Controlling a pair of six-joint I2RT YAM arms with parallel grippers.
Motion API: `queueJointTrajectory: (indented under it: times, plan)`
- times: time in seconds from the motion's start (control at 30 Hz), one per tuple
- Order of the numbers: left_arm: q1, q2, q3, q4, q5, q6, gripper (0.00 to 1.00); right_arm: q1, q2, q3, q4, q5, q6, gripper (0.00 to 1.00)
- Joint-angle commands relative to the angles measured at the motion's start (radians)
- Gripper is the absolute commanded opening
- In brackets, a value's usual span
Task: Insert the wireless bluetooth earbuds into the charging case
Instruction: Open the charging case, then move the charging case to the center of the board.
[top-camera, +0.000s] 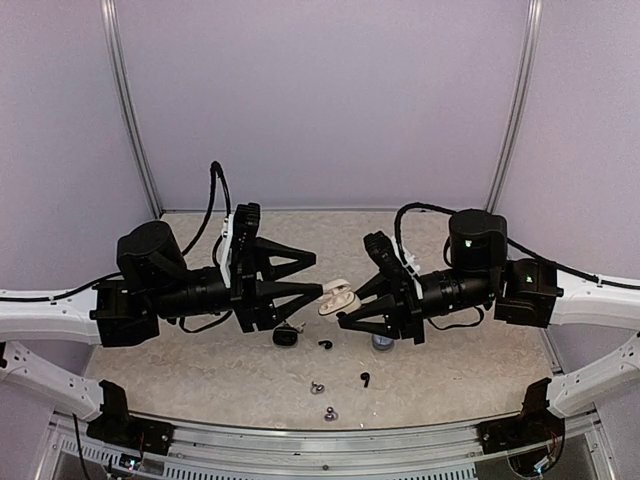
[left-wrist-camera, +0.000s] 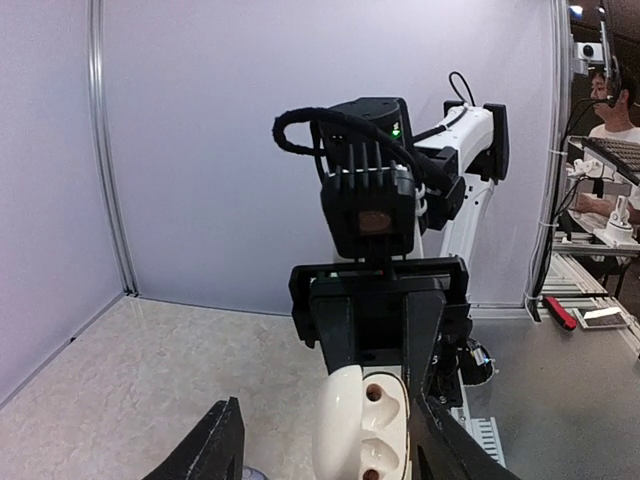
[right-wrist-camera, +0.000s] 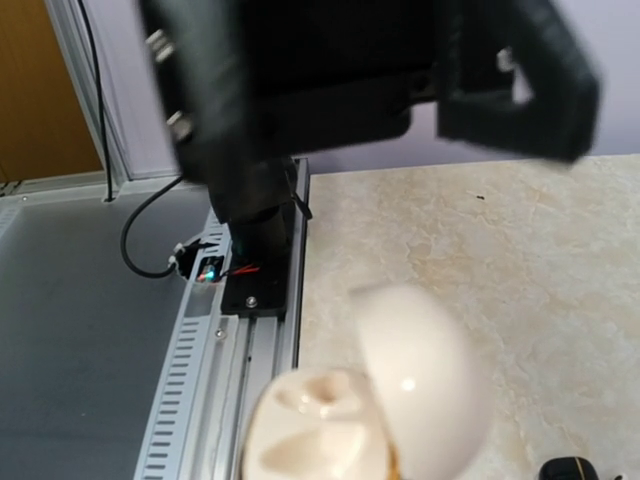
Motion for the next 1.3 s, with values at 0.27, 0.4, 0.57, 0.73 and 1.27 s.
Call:
queueJointTrajectory:
  times: [0.27,0.4,0.57,0.73,1.27]
  plan:
    - [-0.032,0.075,0.064,-0.037,-0.060,0.059,0.50,0.013,-0.030,-0.016,0.015,-0.031,-0.007,0.05]
    - [-0.020,0.078,0.061,-0.035,-0.126,0.041,0.44,0.015,-0.025,-0.007,0.001,-0.040,-0.009,0.05]
    - [-0.012,0.077,0.054,-0.034,-0.114,0.044,0.44,0.020,-0.029,-0.009,0.005,-0.030,-0.009,0.05]
    - [-0.004,0.055,0.042,-0.021,-0.097,0.042,0.53,0.014,-0.044,-0.024,0.016,0.010,0.001,0.04]
    - [0.221,0.160,0.075,-0.288,-0.425,-0.240,0.66,-0.172,-0.117,-0.118,0.014,0.110,0.172,0.05]
